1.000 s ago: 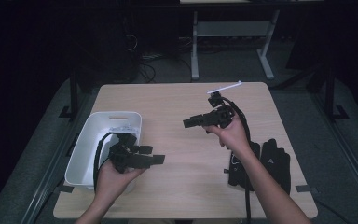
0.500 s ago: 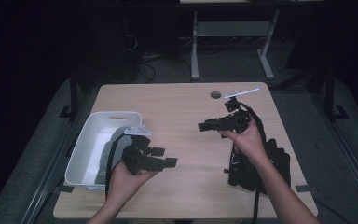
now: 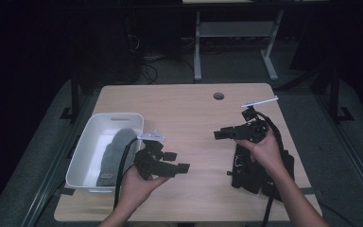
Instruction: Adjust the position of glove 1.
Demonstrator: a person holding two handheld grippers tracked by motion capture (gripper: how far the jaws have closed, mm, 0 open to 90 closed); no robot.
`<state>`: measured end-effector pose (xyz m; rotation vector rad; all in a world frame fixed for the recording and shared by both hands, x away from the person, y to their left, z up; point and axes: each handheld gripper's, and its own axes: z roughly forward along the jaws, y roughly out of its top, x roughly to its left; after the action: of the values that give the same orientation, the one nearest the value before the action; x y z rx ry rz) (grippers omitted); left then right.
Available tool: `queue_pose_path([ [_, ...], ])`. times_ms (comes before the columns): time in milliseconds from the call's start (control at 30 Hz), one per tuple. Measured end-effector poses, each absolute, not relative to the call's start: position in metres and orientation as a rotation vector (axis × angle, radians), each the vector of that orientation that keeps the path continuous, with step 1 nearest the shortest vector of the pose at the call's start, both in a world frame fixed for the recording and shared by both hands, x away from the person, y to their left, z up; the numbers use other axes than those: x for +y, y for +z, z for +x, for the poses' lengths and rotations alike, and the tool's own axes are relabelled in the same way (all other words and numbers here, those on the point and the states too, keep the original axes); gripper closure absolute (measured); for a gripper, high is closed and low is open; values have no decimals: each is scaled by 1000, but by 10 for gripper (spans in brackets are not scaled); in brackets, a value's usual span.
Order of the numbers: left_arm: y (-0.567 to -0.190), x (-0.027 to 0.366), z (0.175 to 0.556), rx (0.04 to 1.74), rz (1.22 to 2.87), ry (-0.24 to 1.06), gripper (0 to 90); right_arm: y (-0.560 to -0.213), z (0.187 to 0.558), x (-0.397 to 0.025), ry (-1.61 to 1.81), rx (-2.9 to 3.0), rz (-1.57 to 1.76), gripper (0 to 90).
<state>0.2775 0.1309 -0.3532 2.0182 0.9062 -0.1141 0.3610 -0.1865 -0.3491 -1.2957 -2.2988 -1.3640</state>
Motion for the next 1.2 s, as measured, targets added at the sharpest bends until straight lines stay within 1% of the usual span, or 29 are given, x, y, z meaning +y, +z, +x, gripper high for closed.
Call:
queue_pose_path([
  [667,-365,102,274,864,2036,-151,281,-370,337,-235,-1351,-2285,-1419,476],
  [1200,-378,74,276,841,2076,-184,280,-395,316,-282,-1318,-2258,-1552,481],
])
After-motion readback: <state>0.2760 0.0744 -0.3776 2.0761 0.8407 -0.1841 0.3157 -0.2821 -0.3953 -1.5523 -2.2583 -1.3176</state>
